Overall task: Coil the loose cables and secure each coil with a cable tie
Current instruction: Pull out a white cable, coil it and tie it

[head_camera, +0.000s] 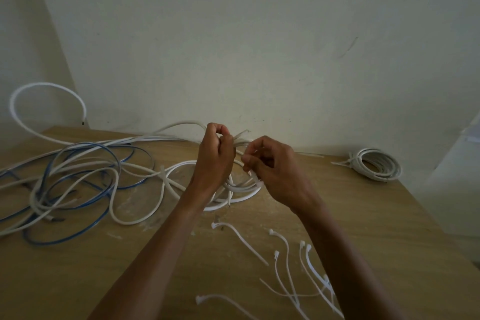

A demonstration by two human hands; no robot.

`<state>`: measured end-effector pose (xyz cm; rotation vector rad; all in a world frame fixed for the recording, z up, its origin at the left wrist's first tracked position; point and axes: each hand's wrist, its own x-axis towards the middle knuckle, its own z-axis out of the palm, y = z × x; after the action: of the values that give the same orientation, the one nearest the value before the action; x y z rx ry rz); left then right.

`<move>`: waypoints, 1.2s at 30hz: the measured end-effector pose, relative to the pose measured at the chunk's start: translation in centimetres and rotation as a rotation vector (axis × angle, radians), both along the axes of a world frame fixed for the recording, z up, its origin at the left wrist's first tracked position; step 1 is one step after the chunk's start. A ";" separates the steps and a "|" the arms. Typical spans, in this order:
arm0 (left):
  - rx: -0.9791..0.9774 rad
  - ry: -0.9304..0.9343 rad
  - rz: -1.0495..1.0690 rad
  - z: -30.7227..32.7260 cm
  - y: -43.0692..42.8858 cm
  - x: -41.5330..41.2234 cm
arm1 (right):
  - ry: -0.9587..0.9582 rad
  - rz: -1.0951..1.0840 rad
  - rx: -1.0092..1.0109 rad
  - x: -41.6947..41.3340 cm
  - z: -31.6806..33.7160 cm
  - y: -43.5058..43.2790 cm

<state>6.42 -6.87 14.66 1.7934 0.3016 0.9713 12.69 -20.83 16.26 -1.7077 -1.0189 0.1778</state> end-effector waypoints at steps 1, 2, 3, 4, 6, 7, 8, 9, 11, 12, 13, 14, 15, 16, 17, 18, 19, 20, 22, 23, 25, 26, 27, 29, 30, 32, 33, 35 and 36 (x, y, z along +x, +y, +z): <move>-0.001 -0.001 0.006 0.0 0.1 0.0 | -0.029 0.012 -0.020 -0.1 0.0 0.0; -0.001 -0.002 0.012 0.0 0.1 0.0 | -0.035 0.026 -0.040 -0.1 0.1 -0.1; -0.004 -0.007 0.014 0.1 0.1 0.0 | -0.024 0.040 -0.058 -0.2 0.1 -0.1; -0.007 -0.011 0.014 0.1 0.1 0.0 | -0.006 0.051 -0.070 -0.2 0.0 -0.2; -0.012 -0.012 0.008 0.1 0.1 0.0 | 0.046 0.051 -0.074 -0.2 0.0 -0.3; -0.018 -0.010 0.003 0.1 0.1 0.0 | 0.077 0.043 -0.068 -0.1 0.0 -0.2; -0.029 -0.008 -0.002 0.1 0.0 0.0 | 0.105 0.034 -0.057 -0.1 0.0 -0.1; -0.045 -0.006 -0.006 0.0 0.0 0.1 | 0.119 0.020 -0.047 -0.2 -0.1 0.0; -0.079 -0.010 -0.009 0.0 -0.1 0.2 | 0.068 -0.048 -0.033 -0.8 -0.4 0.4; -0.087 -0.013 -0.008 0.0 -0.2 0.2 | -0.019 -0.112 -0.023 -1.0 -0.7 0.6; -0.087 -0.015 -0.002 -0.1 -0.3 0.3 | -0.136 -0.181 -0.014 -1.3 -1.0 0.9; -0.083 -0.014 0.006 -0.1 -0.3 0.4 | -0.247 -0.237 -0.003 -1.5 -1.2 1.1; -0.080 -0.012 0.017 -0.2 -0.3 0.4 | -0.319 -0.271 0.020 -1.7 -1.4 1.2; -0.079 -0.010 0.027 -0.2 -0.2 0.4 | -0.346 -0.286 0.059 -1.8 -1.5 1.3; -0.084 -0.012 0.033 -0.2 -0.2 0.4 | -0.347 -0.295 0.106 -1.8 -1.5 1.4; -0.094 -0.020 0.037 -0.2 -0.2 0.3 | -0.348 -0.311 0.151 -1.8 -1.6 1.4; -0.103 -0.033 0.043 -0.2 -0.3 0.3 | -0.365 -0.335 0.190 -1.6 -1.8 1.5; -0.106 -0.045 0.055 -0.1 -0.5 0.2 | -0.401 -0.364 0.215 -1.5 -2.1 1.6; -0.122 -0.050 0.063 0.1 -1.0 0.0 | -0.500 -0.429 0.229 -1.1 -2.8 1.8; -0.151 -0.040 0.045 0.1 -1.2 0.0 | -0.555 -0.453 0.227 -0.9 -3.2 2.0; -0.253 0.000 -0.015 0.2 -1.4 0.2 | -0.653 -0.459 0.245 -0.6 -3.6 2.0; -0.309 0.028 -0.046 0.3 -1.4 0.2 | -0.695 -0.454 0.259 -0.5 -3.7 2.0; -0.367 0.053 -0.085 0.4 -1.3 0.2 | -0.730 -0.447 0.274 -0.5 -3.7 2.0; -0.487 0.068 -0.203 0.8 -1.3 0.1 | -0.773 -0.429 0.300 -0.5 -3.8 1.9; -0.542 0.075 -0.254 1.0 -1.3 0.0 | -0.788 -0.416 0.309 -0.5 -3.8 1.9; -0.671 0.101 -0.302 1.5 -1.1 -0.2 | -0.797 -0.390 0.321 -0.6 -3.8 2.0; -0.746 0.105 -0.317 1.6 -0.8 -0.1 | -0.786 -0.381 0.328 -0.6 -3.8 2.0; -0.892 0.096 -0.373 1.6 -0.4 0.0 | -0.762 -0.378 0.345 -0.5 -3.7 2.0; -0.965 0.085 -0.413 1.6 -0.3 0.1 | -0.756 -0.376 0.353 -0.5 -3.7 2.0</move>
<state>6.50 -7.17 16.23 0.9428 0.3529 0.3356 12.19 -18.83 12.61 -1.6149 -1.1412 -0.9006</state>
